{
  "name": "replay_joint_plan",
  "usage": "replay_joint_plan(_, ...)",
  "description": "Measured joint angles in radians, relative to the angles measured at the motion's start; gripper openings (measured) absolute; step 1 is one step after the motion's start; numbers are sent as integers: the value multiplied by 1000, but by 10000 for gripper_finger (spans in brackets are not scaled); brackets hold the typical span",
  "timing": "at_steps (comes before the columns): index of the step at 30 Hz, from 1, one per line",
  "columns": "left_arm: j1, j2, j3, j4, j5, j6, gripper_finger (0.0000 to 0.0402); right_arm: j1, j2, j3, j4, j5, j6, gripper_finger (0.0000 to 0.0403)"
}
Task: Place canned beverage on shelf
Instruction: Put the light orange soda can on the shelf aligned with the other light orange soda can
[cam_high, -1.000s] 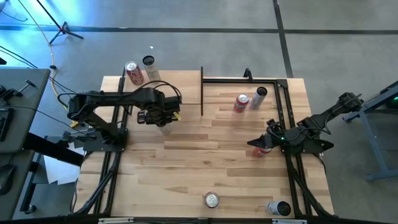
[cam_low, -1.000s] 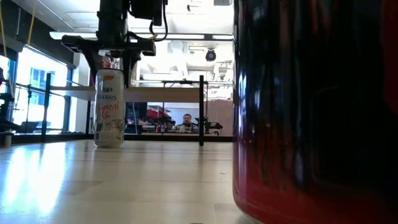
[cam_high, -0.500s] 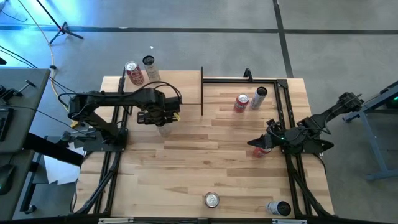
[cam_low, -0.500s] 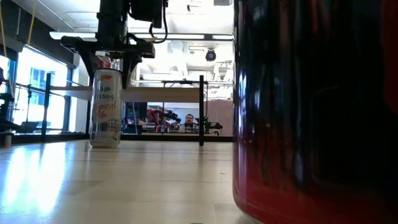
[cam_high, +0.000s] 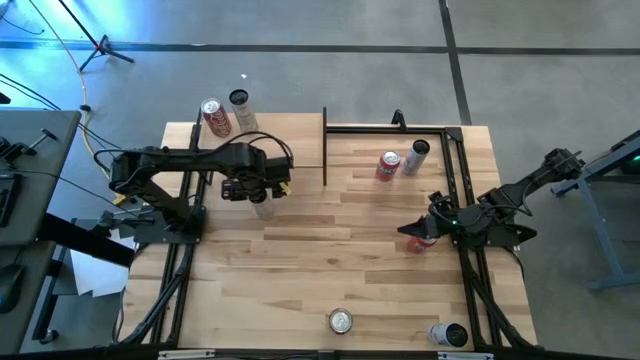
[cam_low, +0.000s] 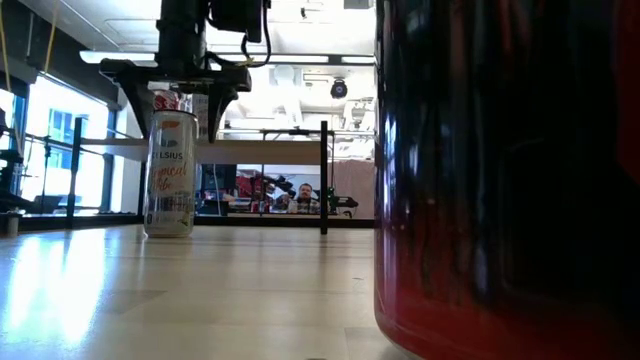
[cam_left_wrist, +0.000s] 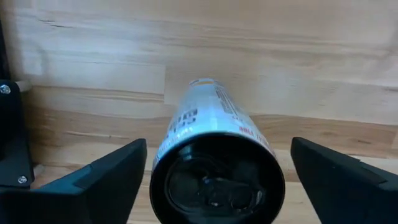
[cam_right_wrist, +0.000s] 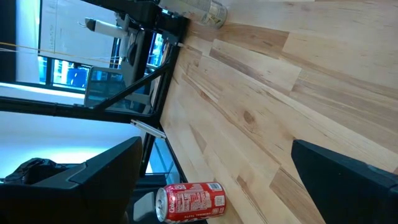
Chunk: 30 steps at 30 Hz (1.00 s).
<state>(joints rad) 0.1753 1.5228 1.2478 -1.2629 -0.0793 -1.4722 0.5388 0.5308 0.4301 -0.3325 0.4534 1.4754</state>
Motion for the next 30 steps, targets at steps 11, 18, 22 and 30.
replay_joint_plan(11,-186,-12,148,-163,-266,-131,399,0,0,0,0,0,0,400)
replay_joint_plan(18,-430,-13,160,-274,-534,-382,399,0,0,0,0,0,0,400)
replay_joint_plan(22,-538,-13,142,-285,-672,-460,399,0,0,0,0,0,0,400)
replay_joint_plan(30,-636,-2,115,-289,-710,-490,399,0,0,0,0,0,0,400)
